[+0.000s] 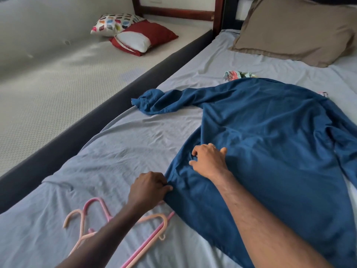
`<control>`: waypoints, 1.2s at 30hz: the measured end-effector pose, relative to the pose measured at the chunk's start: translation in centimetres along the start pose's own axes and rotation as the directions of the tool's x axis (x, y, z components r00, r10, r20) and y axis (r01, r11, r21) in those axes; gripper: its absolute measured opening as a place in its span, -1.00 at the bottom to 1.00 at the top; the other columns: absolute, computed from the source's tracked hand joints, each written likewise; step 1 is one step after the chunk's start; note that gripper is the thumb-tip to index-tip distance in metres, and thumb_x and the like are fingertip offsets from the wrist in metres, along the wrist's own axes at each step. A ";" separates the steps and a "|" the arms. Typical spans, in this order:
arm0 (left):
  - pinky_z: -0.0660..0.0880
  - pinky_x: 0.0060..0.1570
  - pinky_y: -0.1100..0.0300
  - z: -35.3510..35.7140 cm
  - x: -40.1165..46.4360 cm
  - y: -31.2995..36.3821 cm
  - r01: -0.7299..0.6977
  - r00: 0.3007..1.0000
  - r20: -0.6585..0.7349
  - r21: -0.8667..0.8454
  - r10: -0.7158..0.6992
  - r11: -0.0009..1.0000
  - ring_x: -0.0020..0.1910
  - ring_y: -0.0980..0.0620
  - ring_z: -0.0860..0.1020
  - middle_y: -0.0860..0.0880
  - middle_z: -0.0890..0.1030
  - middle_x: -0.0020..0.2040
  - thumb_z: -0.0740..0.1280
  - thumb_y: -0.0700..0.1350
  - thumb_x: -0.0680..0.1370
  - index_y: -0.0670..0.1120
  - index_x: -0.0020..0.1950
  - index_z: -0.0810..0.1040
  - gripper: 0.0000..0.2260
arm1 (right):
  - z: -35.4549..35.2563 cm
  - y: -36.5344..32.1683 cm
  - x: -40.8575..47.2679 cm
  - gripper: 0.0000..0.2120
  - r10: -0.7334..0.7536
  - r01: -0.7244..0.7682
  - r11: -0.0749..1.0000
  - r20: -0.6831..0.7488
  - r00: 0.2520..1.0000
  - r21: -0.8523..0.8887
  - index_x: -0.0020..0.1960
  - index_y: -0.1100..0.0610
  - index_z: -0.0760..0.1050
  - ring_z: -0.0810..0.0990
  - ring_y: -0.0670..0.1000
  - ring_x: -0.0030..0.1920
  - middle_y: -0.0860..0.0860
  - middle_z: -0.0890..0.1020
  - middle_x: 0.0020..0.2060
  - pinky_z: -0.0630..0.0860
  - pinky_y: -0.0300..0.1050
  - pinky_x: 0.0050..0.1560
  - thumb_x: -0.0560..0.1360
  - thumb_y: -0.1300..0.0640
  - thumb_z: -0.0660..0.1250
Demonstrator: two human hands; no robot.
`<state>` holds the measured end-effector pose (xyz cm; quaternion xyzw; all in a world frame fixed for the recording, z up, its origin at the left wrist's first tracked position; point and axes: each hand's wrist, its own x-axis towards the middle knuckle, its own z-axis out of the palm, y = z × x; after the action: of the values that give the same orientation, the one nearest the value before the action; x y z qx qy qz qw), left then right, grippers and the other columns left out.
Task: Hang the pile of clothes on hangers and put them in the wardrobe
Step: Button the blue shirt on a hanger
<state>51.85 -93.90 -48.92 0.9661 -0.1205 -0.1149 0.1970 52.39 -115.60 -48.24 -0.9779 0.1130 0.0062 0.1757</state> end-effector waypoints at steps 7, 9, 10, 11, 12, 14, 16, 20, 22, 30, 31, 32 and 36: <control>0.48 -0.25 0.12 -1.4 0.1 -0.1 0.010 0.997 0.082 -0.133 0.001 0.991 -0.22 -0.04 0.59 0.03 0.61 -0.30 0.35 -0.04 0.59 -0.03 -0.26 0.56 -0.77 | -0.3 -0.2 -0.3 -0.89 0.109 -0.097 0.972 -0.047 0.993 0.214 -0.13 -0.06 0.61 0.47 -0.03 0.05 -0.17 0.57 -0.22 0.24 0.17 0.16 0.56 -0.02 0.39; 0.49 -0.22 0.08 -1.4 -0.5 0.0 0.005 0.995 0.097 -0.112 0.006 0.994 -0.18 0.01 0.59 0.04 0.64 -0.20 0.35 0.12 0.58 -0.05 -0.16 0.59 -0.73 | -0.4 -0.2 -0.4 -0.90 0.110 -0.093 0.970 -0.066 0.992 0.227 -0.11 -0.06 0.61 0.41 -0.04 0.04 -0.18 0.54 -0.20 0.25 0.17 0.16 0.56 -0.02 0.38; 0.47 -0.23 0.10 -1.1 -0.8 0.0 -0.007 0.995 0.098 -0.078 0.014 0.997 -0.16 0.05 0.58 0.07 0.63 -0.16 0.37 0.19 0.55 0.00 -0.15 0.58 -0.73 | -0.3 -0.3 -0.4 -0.90 0.109 -0.090 0.969 -0.070 0.992 0.230 -0.10 -0.06 0.61 0.39 -0.06 0.03 -0.18 0.52 -0.20 0.26 0.18 0.17 0.57 -0.02 0.38; 0.46 -0.24 0.11 -0.8 -1.0 0.1 -0.022 0.995 0.098 -0.036 0.025 0.999 -0.15 0.08 0.56 0.10 0.61 -0.15 0.39 0.21 0.53 0.06 -0.16 0.54 -0.75 | -0.4 -0.4 -0.4 -0.91 0.107 -0.088 0.968 -0.071 0.992 0.235 -0.10 -0.06 0.59 0.38 -0.07 0.02 -0.18 0.51 -0.20 0.26 0.19 0.18 0.57 -0.01 0.37; 0.47 -0.23 0.11 -0.6 -1.1 0.2 -0.022 0.995 0.098 -0.009 0.023 1.000 -0.15 0.08 0.55 0.11 0.59 -0.15 0.40 0.18 0.53 0.08 -0.19 0.50 -0.78 | -0.4 -0.6 -0.5 -0.90 0.100 -0.081 0.967 -0.069 0.993 0.240 -0.11 -0.05 0.58 0.39 -0.07 0.01 -0.18 0.50 -0.21 0.27 0.19 0.19 0.58 0.00 0.36; 0.52 -0.17 0.07 -0.7 -1.3 0.3 -0.002 0.997 0.074 -0.049 0.006 0.999 -0.17 0.05 0.55 0.10 0.60 -0.19 0.39 0.04 0.56 0.08 -0.25 0.49 -0.79 | -0.4 -0.9 -0.6 -0.89 0.078 -0.058 0.969 -0.073 0.994 0.239 -0.12 -0.04 0.56 0.43 -0.07 0.02 -0.18 0.53 -0.18 0.25 0.17 0.17 0.59 0.02 0.35; 0.53 -0.14 0.06 -0.9 -1.4 0.0 -0.050 0.998 0.035 -0.158 0.056 0.986 -0.19 0.07 0.56 0.09 0.62 -0.21 0.38 -0.03 0.57 0.07 -0.26 0.53 -0.80 | -0.8 -0.9 -0.5 -0.88 0.056 -0.027 0.970 -0.113 0.992 0.242 -0.13 -0.02 0.54 0.45 -0.06 0.01 -0.18 0.54 -0.19 0.24 0.13 0.13 0.59 0.05 0.32; 0.44 -0.28 0.15 -2.7 -2.6 0.4 -0.062 0.977 0.108 -0.678 0.183 0.733 -0.31 0.04 0.54 -0.03 0.62 -0.23 0.34 -0.04 0.58 -0.14 -0.16 0.54 -0.80 | -2.3 -1.2 0.0 -0.85 0.032 0.065 0.954 -0.315 0.948 0.292 -0.19 0.02 0.49 0.46 -0.07 -0.10 -0.14 0.51 -0.33 0.24 0.07 0.07 0.56 0.12 0.29; 0.38 -0.39 0.20 -3.5 -2.7 0.2 0.113 0.962 0.217 -0.867 0.163 0.485 -0.38 0.03 0.51 -0.15 0.56 -0.30 0.29 -0.16 0.65 -0.23 -0.14 0.48 -0.80 | -2.7 -2.2 0.4 -0.86 0.010 0.132 0.941 -0.415 0.910 0.312 -0.20 0.04 0.47 0.48 -0.05 -0.13 -0.12 0.54 -0.34 0.24 0.05 0.04 0.54 0.15 0.28; 0.29 -0.59 0.31 -3.6 -0.6 -2.7 0.230 0.916 0.384 -0.276 -0.112 0.933 -0.63 0.12 0.40 0.03 0.48 -0.59 0.35 -0.15 0.63 -0.21 -0.20 0.58 -0.77 | -1.8 -0.7 1.5 -0.87 0.012 0.025 0.974 -0.162 0.987 0.225 -0.08 -0.03 0.54 0.55 -0.05 -0.01 -0.17 0.61 -0.14 0.28 0.12 0.13 0.60 0.05 0.26; 0.31 -0.55 0.31 -3.8 -0.1 -2.6 0.167 0.924 0.374 -0.192 -0.086 0.967 -0.59 0.10 0.42 0.04 0.49 -0.57 0.37 -0.11 0.61 -0.16 -0.26 0.56 -0.74 | -1.9 0.0 1.6 -0.88 0.041 0.009 0.970 -0.202 0.979 0.241 -0.09 -0.02 0.54 0.55 -0.05 -0.01 -0.16 0.60 -0.14 0.30 0.09 0.10 0.59 0.07 0.26; 0.34 -0.48 0.30 -4.0 0.5 -2.3 0.101 0.935 0.352 -0.125 -0.051 0.987 -0.51 0.09 0.46 0.06 0.52 -0.52 0.39 -0.05 0.59 -0.12 -0.30 0.54 -0.71 | -2.1 0.8 1.8 -0.88 0.078 -0.017 0.965 -0.225 0.971 0.263 -0.10 -0.01 0.54 0.54 -0.04 -0.02 -0.15 0.60 -0.15 0.30 0.07 0.07 0.58 0.09 0.26; 0.50 -0.17 0.16 -3.0 3.7 0.6 -0.043 0.991 0.121 -0.130 0.059 0.991 -0.17 0.09 0.58 0.09 0.63 -0.15 0.41 0.12 0.55 0.01 -0.07 0.60 -0.81 | -2.7 3.5 2.6 -0.88 0.167 -0.123 0.952 -0.138 0.976 0.281 -0.12 -0.03 0.54 0.54 -0.02 -0.05 -0.16 0.58 -0.22 0.32 0.04 0.06 0.57 0.10 0.29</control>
<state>56.03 -94.39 -46.58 0.9392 -0.1499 -0.1771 0.2532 54.05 -120.32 -47.05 -0.9310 0.1984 -0.0750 0.2972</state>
